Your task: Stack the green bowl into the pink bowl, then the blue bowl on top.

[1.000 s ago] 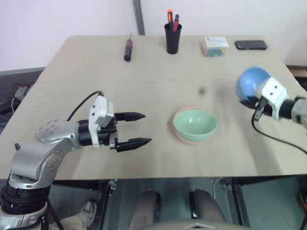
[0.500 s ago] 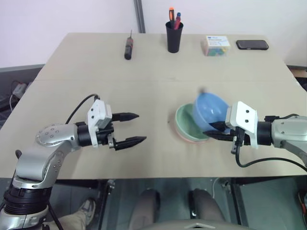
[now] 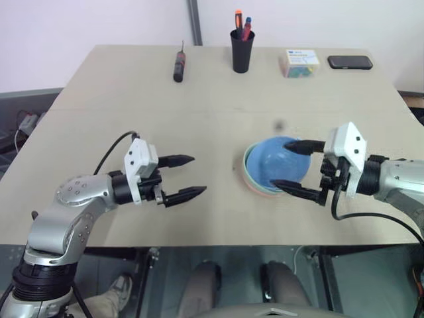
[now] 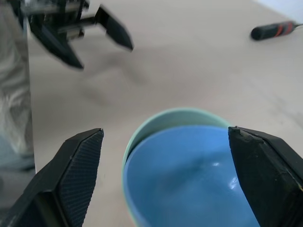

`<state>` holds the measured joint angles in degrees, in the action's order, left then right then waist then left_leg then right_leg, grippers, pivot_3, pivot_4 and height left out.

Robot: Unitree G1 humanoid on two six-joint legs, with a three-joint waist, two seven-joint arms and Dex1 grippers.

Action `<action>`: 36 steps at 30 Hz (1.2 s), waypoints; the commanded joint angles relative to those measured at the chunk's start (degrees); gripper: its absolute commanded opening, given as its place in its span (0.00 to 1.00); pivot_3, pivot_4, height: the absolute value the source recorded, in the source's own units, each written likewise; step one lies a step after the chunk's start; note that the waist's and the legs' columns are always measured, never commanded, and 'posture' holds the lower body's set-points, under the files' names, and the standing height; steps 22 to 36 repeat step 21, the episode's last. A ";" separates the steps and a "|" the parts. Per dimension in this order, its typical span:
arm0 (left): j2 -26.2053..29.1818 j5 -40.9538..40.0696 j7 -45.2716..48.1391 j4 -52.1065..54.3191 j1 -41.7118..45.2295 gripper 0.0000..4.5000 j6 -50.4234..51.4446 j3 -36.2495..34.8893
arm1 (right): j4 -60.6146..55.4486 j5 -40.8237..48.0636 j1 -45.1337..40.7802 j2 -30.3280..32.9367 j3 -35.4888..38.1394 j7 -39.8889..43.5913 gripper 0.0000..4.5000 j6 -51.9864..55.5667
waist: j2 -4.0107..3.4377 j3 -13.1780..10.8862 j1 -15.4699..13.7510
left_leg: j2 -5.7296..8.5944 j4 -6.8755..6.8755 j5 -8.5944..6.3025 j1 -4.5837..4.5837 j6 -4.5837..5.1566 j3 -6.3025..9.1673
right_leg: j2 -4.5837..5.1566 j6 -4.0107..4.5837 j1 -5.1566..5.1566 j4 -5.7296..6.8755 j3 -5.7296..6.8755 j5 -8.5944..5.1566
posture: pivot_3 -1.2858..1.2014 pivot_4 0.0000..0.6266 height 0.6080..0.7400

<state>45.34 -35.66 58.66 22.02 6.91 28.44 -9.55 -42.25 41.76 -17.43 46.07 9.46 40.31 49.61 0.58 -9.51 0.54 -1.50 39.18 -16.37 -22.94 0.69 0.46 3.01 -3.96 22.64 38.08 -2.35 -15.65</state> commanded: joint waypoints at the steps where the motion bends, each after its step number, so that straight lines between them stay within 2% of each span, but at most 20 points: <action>1: -1.63 1.40 -3.54 3.56 -0.87 1.00 -2.29 -1.01 | -2.30 0.39 5.53 -1.02 8.57 -1.68 0.99 -3.52 | 0.01 0.01 -0.17 | 0.00 0.00 0.00 0.00 0.00 0.00 | 0.00 0.00 0.00 0.00 0.00 0.00 | 0.52 0.24 1.00; 5: -2.78 1.03 -5.02 4.43 -2.98 1.00 -3.29 -3.00 | -0.74 1.52 15.67 0.88 16.85 3.13 0.99 -5.15 | 0.01 0.00 -0.25 | 0.01 -0.01 0.00 -0.03 0.00 -0.02 | 0.01 0.00 0.00 -0.05 -0.02 0.00 | 0.52 0.24 1.00; 8: -1.51 -2.84 -2.58 4.46 -4.75 1.00 -1.39 -5.64 | 0.84 1.84 22.83 1.44 23.33 6.20 0.99 -6.34 | 0.01 0.00 -0.15 | 0.00 -0.01 0.00 0.03 0.00 -0.04 | -0.01 0.00 -0.04 -0.01 -0.03 0.00 | 0.52 0.24 1.00; 12: -0.03 -3.12 -3.47 5.14 -7.38 1.00 -0.58 -8.68 | 2.19 -1.16 28.10 0.83 27.78 7.39 0.99 -10.74 | 0.01 0.01 0.25 | -0.04 -0.01 0.00 0.16 0.00 -0.08 | -0.05 0.00 -0.10 0.05 -0.07 0.00 | 0.52 0.24 1.00; 19: 2.27 -4.58 -1.65 5.91 -12.56 1.00 0.44 -11.58 | 5.04 -3.06 34.94 1.27 29.21 11.89 0.99 -14.75 | 0.02 0.02 0.01 | -0.07 0.01 0.00 0.19 0.00 -0.15 | -0.10 -0.01 -0.14 0.00 -0.14 -0.01 | 0.52 0.24 1.00; 36: 2.58 -4.62 -0.72 6.00 -13.47 1.00 0.18 -11.73 | 5.26 -3.35 35.37 1.43 29.08 12.44 0.99 -15.59 | 0.02 0.02 0.04 | -0.07 0.02 0.00 0.20 0.00 -0.15 | -0.11 0.00 -0.14 0.00 -0.14 -0.01 | 0.52 0.24 1.00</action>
